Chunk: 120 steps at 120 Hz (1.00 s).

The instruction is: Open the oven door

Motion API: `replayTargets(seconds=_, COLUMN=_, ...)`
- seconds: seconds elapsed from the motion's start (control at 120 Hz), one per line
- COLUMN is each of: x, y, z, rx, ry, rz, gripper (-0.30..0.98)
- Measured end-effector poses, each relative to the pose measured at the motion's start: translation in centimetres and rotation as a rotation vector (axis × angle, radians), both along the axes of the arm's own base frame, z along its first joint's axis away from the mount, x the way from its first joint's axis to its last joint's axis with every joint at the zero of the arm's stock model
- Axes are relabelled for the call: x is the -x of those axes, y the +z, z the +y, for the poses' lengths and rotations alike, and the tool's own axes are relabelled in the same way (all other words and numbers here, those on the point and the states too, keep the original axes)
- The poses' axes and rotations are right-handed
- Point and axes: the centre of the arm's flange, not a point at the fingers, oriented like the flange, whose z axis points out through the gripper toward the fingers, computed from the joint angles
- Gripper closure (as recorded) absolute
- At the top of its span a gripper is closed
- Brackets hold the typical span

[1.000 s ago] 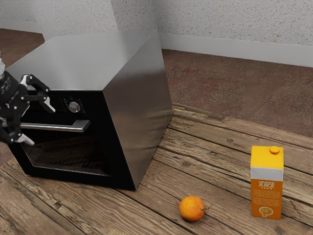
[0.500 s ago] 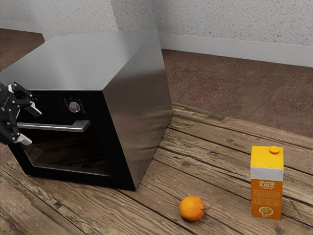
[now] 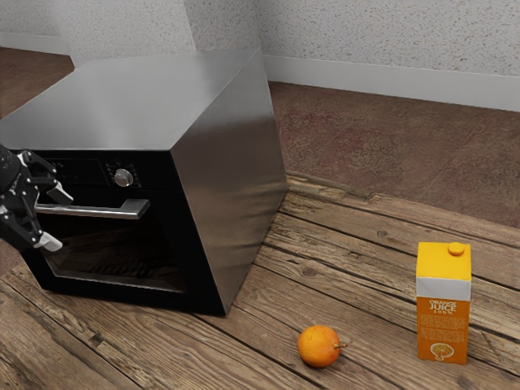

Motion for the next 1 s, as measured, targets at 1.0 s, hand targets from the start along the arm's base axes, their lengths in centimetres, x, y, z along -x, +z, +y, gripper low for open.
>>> replayTargets(seconds=1.0, x=-24.9, y=3.2, z=-19.0, rx=-0.257, ry=-1.225, rz=0.138, gripper=0.0)
